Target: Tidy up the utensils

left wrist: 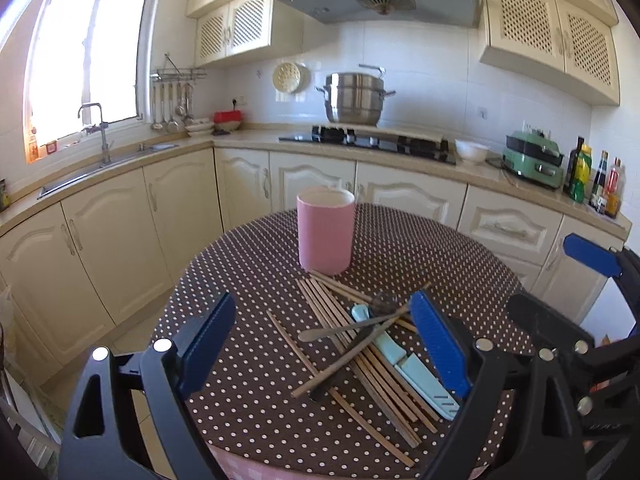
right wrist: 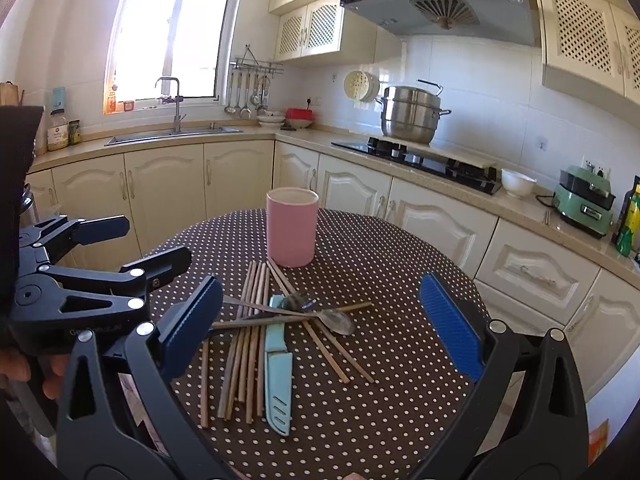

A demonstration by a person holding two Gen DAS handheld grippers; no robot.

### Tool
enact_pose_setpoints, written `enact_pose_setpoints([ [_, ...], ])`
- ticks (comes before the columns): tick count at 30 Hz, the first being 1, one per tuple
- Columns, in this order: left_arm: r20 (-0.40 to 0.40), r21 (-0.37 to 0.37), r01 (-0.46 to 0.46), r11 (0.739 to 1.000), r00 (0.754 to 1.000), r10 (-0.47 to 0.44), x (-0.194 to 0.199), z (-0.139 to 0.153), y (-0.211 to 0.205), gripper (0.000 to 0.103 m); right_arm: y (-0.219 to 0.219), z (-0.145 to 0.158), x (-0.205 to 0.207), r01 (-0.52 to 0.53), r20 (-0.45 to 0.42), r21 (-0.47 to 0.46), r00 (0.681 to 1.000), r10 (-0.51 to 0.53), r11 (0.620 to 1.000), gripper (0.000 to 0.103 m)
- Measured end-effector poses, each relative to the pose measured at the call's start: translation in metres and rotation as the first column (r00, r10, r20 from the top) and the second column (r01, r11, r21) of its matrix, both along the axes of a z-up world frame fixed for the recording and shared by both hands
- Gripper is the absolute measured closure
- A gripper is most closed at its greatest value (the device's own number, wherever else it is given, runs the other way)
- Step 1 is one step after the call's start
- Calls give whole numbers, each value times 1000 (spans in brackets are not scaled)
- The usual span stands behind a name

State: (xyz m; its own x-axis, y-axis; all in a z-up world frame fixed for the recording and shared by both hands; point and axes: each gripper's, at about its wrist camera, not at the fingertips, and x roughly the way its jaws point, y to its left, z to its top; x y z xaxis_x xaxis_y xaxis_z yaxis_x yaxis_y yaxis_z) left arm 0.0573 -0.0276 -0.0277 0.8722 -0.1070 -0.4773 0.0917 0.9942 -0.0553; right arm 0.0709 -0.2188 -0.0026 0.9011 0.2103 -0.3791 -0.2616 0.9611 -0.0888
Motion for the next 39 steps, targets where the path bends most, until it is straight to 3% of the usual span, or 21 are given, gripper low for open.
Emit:
enact_pose_setpoints([
  [4, -70, -16, 35, 999, 997, -36, 13, -10, -5, 15, -16, -8, 9, 23, -36, 14, 999, -23, 1000, 6],
  [10, -159, 20, 81, 997, 984, -76, 36, -30, -11, 16, -36, -27, 34, 56, -114, 14, 992, -54, 998, 6],
  [12, -197, 18, 122, 992, 974, -116, 42, -34, -14, 31, -39, -34, 42, 53, -137, 20, 989, -50, 998, 6],
  [20, -328, 54, 285, 957, 910, -253, 86, -53, -30, 60, -41, -53, 73, 27, -219, 32, 976, -19, 999, 6],
  [24, -380, 42, 361, 932, 868, -320, 107, -64, -45, 81, -42, -61, 88, 24, -274, 50, 962, -10, 998, 6],
  [27, -418, 68, 414, 908, 838, -351, 118, -72, -61, 89, -46, -67, 94, 28, -287, 57, 958, -11, 998, 6],
  [32, -417, 114, 445, 889, 833, -363, 128, -72, -82, 89, -52, -73, 100, 41, -301, 64, 953, -20, 997, 6],
  [36, -435, 173, 510, 843, 807, -399, 129, -72, -100, 89, -60, -75, 104, 60, -303, 73, 952, -35, 996, 6],
  [39, -449, 204, 515, 833, 805, -388, 136, -75, -110, 89, -66, -76, 107, 74, -309, 79, 950, -46, 994, 6],
])
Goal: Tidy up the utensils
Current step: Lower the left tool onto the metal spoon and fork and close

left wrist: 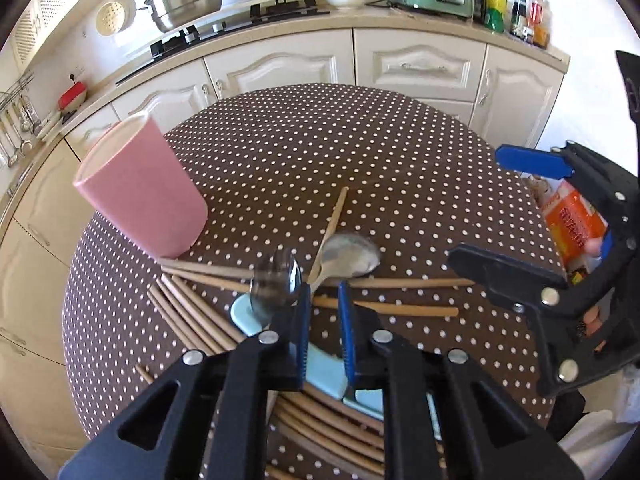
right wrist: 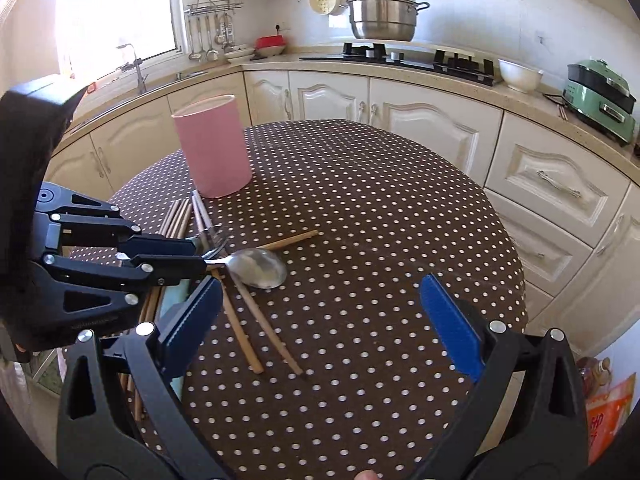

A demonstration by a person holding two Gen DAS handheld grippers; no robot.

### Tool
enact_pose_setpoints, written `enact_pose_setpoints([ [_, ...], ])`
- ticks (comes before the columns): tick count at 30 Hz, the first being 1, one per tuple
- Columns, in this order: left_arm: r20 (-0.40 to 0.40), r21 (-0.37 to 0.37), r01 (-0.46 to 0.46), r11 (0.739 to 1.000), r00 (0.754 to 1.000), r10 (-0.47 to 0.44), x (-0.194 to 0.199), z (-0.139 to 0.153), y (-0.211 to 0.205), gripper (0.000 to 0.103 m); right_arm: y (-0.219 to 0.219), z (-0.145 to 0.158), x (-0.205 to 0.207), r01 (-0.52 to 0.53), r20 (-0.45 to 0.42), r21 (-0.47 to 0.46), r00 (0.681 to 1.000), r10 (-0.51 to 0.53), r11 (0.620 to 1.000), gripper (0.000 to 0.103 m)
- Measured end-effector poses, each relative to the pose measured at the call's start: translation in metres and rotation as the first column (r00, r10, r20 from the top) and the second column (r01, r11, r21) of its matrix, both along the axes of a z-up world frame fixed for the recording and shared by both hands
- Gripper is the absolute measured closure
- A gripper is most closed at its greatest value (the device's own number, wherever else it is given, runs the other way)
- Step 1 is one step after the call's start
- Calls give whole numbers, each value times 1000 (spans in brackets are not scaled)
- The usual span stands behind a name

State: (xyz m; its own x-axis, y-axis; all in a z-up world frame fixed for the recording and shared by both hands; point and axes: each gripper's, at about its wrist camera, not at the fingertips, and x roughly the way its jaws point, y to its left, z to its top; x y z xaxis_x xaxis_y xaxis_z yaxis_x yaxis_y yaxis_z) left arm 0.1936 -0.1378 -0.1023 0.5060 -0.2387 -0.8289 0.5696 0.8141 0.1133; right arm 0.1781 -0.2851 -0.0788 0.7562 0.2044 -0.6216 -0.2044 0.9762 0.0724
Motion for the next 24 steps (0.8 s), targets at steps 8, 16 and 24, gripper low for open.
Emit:
enact_pose_setpoints([
  [8, -3, 85, 50, 995, 999, -50, 9, -8, -23, 88, -12, -8, 7, 11, -21, 18, 1000, -10, 1000, 6],
  [16, -26, 70, 50, 996, 999, -48, 17, -11, -25, 103, -17, -12, 12, 15, -33, 25, 999, -14, 1000, 6],
  [24, -23, 27, 29, 999, 999, -28, 10, -4, -16, 103, -10, -13, 13, 0, -44, 8, 999, 0, 1000, 6],
])
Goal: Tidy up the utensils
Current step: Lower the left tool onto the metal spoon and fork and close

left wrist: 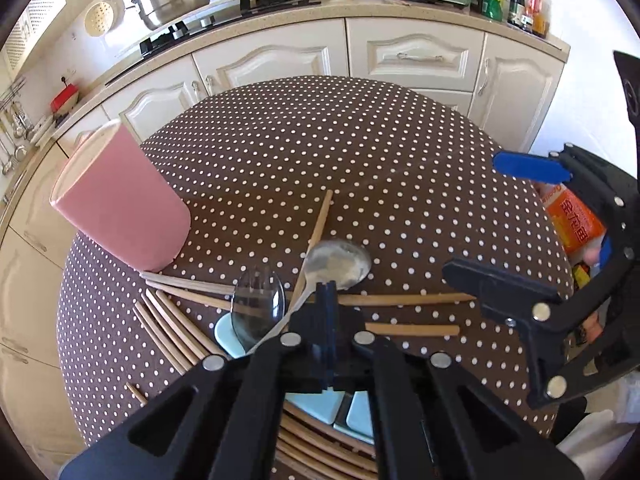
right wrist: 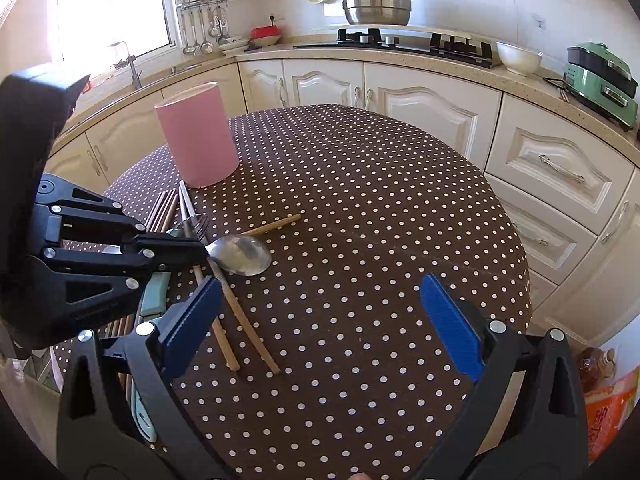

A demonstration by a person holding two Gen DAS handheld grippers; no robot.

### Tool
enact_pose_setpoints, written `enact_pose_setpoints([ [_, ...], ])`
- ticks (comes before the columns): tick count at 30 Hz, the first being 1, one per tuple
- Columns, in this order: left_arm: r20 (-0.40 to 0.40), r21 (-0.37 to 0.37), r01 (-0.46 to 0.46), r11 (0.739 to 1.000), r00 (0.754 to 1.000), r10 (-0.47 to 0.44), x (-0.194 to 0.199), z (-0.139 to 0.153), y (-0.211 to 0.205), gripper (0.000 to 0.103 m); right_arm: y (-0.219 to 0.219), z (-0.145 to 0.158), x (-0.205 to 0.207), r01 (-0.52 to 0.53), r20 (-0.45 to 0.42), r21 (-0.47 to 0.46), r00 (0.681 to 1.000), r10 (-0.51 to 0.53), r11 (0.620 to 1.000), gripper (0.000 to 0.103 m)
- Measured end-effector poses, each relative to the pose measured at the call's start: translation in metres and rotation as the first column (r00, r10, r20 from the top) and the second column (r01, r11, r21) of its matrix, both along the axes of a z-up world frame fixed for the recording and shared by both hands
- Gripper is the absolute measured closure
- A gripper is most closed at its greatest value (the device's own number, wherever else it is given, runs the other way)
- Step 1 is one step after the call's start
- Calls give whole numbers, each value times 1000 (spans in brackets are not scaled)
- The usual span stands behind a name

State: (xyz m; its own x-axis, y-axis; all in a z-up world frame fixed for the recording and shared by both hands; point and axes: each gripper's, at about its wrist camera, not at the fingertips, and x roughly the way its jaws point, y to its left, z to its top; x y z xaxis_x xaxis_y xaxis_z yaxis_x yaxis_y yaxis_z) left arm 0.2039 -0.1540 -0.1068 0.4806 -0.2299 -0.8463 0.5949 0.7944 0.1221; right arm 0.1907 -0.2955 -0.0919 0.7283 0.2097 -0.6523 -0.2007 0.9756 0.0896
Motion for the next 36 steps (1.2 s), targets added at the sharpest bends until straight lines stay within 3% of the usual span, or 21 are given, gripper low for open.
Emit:
enact_pose_setpoints([
  [2, 45, 10, -23, 1000, 999, 23, -2, 5, 4, 101, 3, 0, -1, -4, 1, -5, 1000, 4, 1000, 6],
  [3, 68, 7, -17, 1000, 998, 17, -4, 9, 7, 95, 4, 0, -2, -5, -1, -2, 1000, 5, 1000, 6],
  [4, 70, 12, -5, 1000, 998, 4, -5, 11, 8, 86, 4, 0, -2, -6, -3, 1, 1000, 6, 1000, 6],
  [5, 79, 34, 11, 999, 997, -14, -6, 12, 9, 61, 4, 0, -2, -7, -3, 4, 1000, 7, 1000, 6],
  [6, 99, 56, 21, 998, 995, -27, -9, 13, 10, 54, 4, 0, -3, -8, -3, 4, 1000, 8, 1000, 6],
  [11, 75, 96, 25, 995, 997, -33, -4, 10, 11, 55, 5, 0, -2, -12, -1, 8, 1000, 12, 1000, 6],
  [15, 44, 93, 48, 994, 998, -53, 3, 6, 5, 76, 6, -3, 0, -17, -8, 3, 1000, 17, 1000, 6],
  [19, 27, 144, 73, 987, 997, -78, 5, -3, -5, 83, 2, -5, 5, -7, -17, 8, 1000, 7, 1000, 6],
  [21, 14, 140, 77, 987, 997, -80, 6, -4, -6, 99, 0, -6, 6, -3, -18, 10, 1000, 3, 1000, 6],
  [25, 6, 147, 74, 986, 997, -76, 10, -4, -6, 103, -3, -7, 8, 0, -21, 14, 1000, 1, 1000, 6],
  [36, 19, 194, 69, 979, 997, -74, 14, -6, -12, 99, -4, -8, 5, -2, -23, 21, 1000, 2, 1000, 6],
])
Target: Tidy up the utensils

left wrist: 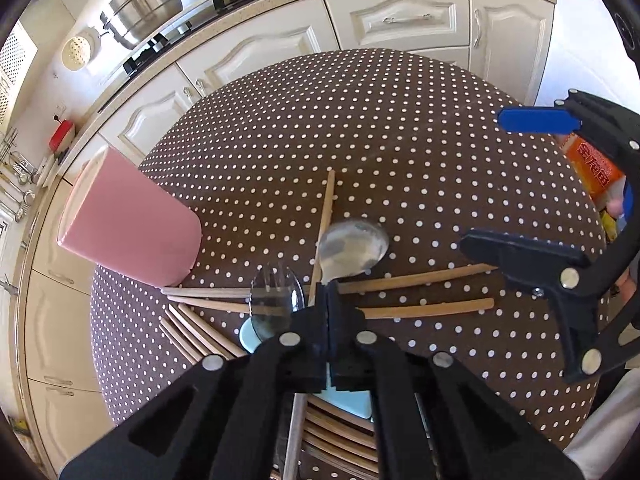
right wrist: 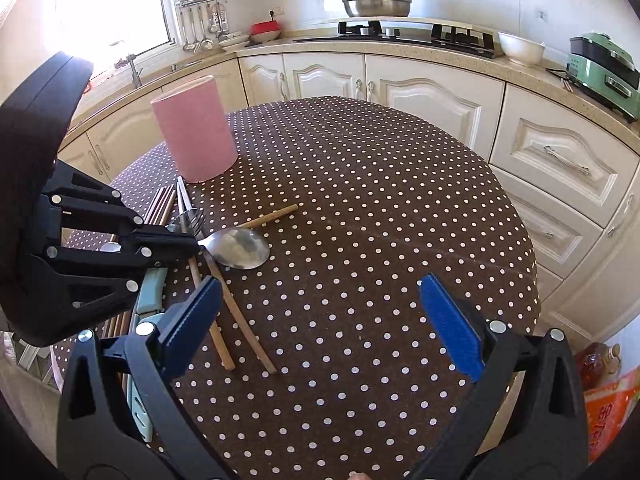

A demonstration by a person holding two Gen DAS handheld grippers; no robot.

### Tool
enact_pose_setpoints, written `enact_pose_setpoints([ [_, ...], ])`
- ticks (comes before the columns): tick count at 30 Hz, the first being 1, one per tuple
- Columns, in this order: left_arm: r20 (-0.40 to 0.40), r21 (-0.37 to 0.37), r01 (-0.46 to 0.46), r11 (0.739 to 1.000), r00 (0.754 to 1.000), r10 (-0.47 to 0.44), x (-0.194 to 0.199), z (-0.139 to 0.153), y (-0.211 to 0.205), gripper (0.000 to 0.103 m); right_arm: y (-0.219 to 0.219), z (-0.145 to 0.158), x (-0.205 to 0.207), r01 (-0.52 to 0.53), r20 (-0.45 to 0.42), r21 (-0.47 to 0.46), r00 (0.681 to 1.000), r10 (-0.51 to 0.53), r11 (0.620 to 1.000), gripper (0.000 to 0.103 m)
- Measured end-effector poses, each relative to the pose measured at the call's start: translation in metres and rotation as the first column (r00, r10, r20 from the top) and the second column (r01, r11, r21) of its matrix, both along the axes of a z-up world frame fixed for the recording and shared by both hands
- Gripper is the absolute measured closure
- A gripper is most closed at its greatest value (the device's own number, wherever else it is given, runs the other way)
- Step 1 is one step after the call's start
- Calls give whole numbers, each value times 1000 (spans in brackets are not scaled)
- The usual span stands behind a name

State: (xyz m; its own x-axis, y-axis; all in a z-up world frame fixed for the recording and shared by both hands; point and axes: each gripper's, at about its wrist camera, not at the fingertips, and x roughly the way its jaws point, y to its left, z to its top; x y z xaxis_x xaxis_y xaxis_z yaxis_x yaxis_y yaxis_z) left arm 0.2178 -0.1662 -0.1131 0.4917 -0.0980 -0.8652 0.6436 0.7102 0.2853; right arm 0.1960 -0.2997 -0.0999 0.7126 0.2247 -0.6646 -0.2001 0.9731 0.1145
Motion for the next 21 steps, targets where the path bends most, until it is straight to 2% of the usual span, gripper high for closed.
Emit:
enact_pose_setpoints([
  [1, 6, 6, -1, 1000, 1000, 1, 1, 0, -1, 97, -1, 0, 0, 0, -1, 2, 1000, 0, 1000, 6],
  [3, 20, 10, 0, 1000, 1000, -1, 1, 1, 0, 66, -2, -1, -1, 2, -1, 3, 1000, -2, 1000, 6],
  [5, 24, 11, 2, 1000, 1000, -2, 1, 1, -1, 65, -2, -1, 0, 3, -3, 5, 1000, -3, 1000, 6],
  [7, 12, 4, 9, 1000, 1000, -9, 2, 1, -2, 66, -3, -2, 0, 4, -4, 10, 1000, -4, 1000, 6],
  [8, 1, -1, 10, 1000, 1000, -10, 3, 0, -2, 73, -3, -3, 0, 4, -4, 10, 1000, -4, 1000, 6],
  [9, -16, 4, 10, 1000, 1000, -10, 5, -2, -3, 87, -3, -3, 0, 4, -5, 11, 1000, -4, 1000, 6],
  [11, -4, 20, 2, 1000, 1000, -2, 8, -3, -4, 93, -4, -4, 1, 4, -7, 14, 1000, -4, 1000, 6],
  [14, -23, -3, -9, 1000, 1000, 9, 12, -1, -2, 96, -6, -4, 3, 5, -10, 16, 1000, -5, 1000, 6],
  [18, -7, -8, -30, 1000, 1000, 30, 13, -1, -1, 101, -7, -5, 5, 6, -13, 17, 1000, -6, 1000, 6],
  [21, -13, -52, -45, 998, 999, 45, 14, 4, 4, 101, -8, -4, 6, 8, -14, 16, 1000, -8, 1000, 6],
])
